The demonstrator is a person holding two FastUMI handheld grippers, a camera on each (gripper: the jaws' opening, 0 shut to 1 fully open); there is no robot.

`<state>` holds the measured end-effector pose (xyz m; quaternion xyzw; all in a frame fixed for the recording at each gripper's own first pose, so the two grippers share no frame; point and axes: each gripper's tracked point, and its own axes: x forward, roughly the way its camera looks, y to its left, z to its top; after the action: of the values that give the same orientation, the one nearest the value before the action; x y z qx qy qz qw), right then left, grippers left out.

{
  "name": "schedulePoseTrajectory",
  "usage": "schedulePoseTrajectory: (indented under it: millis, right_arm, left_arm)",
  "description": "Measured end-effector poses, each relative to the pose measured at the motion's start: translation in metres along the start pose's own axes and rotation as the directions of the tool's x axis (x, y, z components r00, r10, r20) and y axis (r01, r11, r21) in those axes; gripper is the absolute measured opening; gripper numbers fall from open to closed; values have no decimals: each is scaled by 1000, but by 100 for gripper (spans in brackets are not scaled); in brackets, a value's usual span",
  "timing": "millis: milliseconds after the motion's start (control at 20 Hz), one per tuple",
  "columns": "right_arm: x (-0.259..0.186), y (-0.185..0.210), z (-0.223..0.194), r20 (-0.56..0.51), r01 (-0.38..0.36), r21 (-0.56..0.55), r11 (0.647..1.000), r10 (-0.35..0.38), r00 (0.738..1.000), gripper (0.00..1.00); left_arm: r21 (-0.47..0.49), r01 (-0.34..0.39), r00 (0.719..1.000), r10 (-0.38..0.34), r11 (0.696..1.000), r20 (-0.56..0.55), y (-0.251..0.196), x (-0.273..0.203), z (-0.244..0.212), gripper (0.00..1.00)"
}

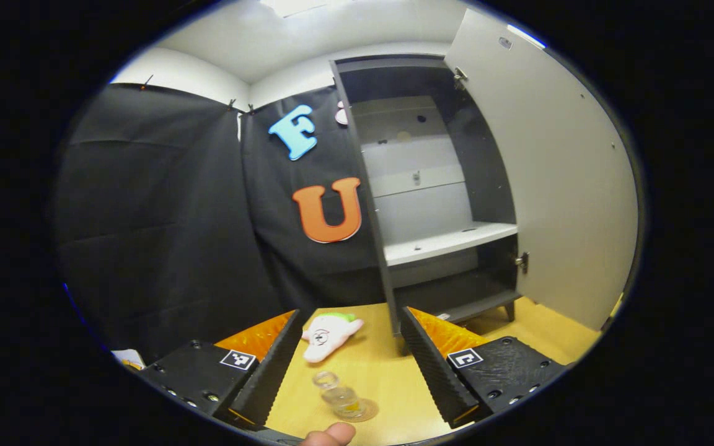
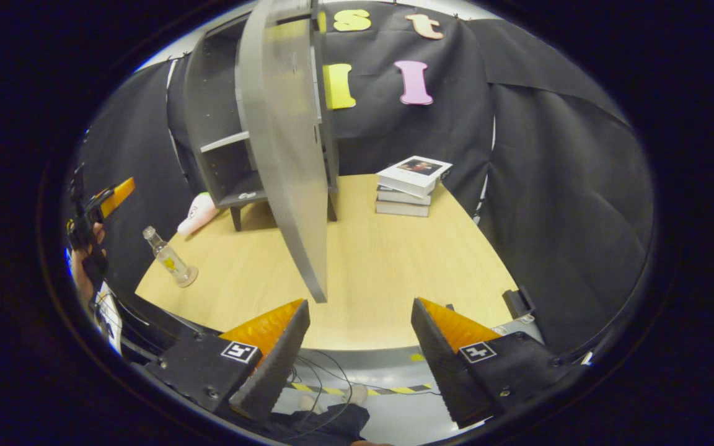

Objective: Open the cabinet door with the right hand, grasp the bottle in the cabinet with the left hand and place it on the coaster, then close the cabinet door with the right hand.

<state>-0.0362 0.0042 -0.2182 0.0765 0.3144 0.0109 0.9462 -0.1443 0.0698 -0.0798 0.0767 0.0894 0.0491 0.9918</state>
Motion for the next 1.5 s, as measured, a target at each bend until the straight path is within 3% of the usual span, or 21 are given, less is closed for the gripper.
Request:
schedulePoseTrajectory:
  millis: [150, 300, 400, 500, 650, 800, 950, 1050, 1250, 1350, 1400, 1500]
  right_arm:
    - [-24, -37, 42, 73, -93, 60, 994, 88, 993, 100]
    - [-37, -53, 128, 246, -279, 201, 939, 227, 942, 100]
    - [-56, -36, 185, 328, -455, 228, 861, 372, 868, 100]
    - [-78, -9, 228, 374, -581, 139, 802, 500, 781, 100]
    - [-95, 29, 247, 342, -644, -83, 761, 628, 699, 100]
    - [-103, 74, 243, 285, -708, -204, 676, 733, 618, 100]
    - [-85, 89, 235, 207, -628, -292, 721, 689, 695, 94]
    - [-76, 106, 237, 177, -606, -340, 720, 681, 710, 99]
    - [-81, 151, 228, 92, -709, -305, 636, 761, 642, 98]
    - [-74, 170, 225, 65, -721, -337, 606, 779, 624, 94]
    - [-72, 180, 223, 49, -728, -348, 591, 787, 615, 99]
    - [-69, 200, 221, 28, -747, -351, 565, 804, 595, 99]
  left_arm:
    - [-45, 21, 999, -19, 999, 37, -35, 2, 47, 96]
    - [-50, 62, 995, -58, 997, 82, -76, 9, 76, 96]
    - [-13, 61, 997, -60, 998, 49, -93, 16, 76, 96]
    - [-19, 76, 996, -75, 997, 38, -111, 20, 79, 96]
    - [-33, 88, 995, -86, 996, 50, -120, 29, 83, 96]
    - [-51, 106, 993, -104, 993, 48, -124, 40, 79, 96]
    - [-69, 115, 993, -113, 991, 35, -118, 50, 69, 96]
    - [-72, 114, 993, -111, 991, 49, -109, 56, 71, 96]
    - [-106, 95, 995, -91, 990, 44, -90, 63, 61, 96]
    - [-113, 74, 997, -72, 991, 24, -77, 66, 53, 96]
    - [-122, 65, 998, -63, 990, 16, -70, 67, 50, 96]
    - [-140, 36, 999, -37, 990, -7, -54, 67, 40, 96]
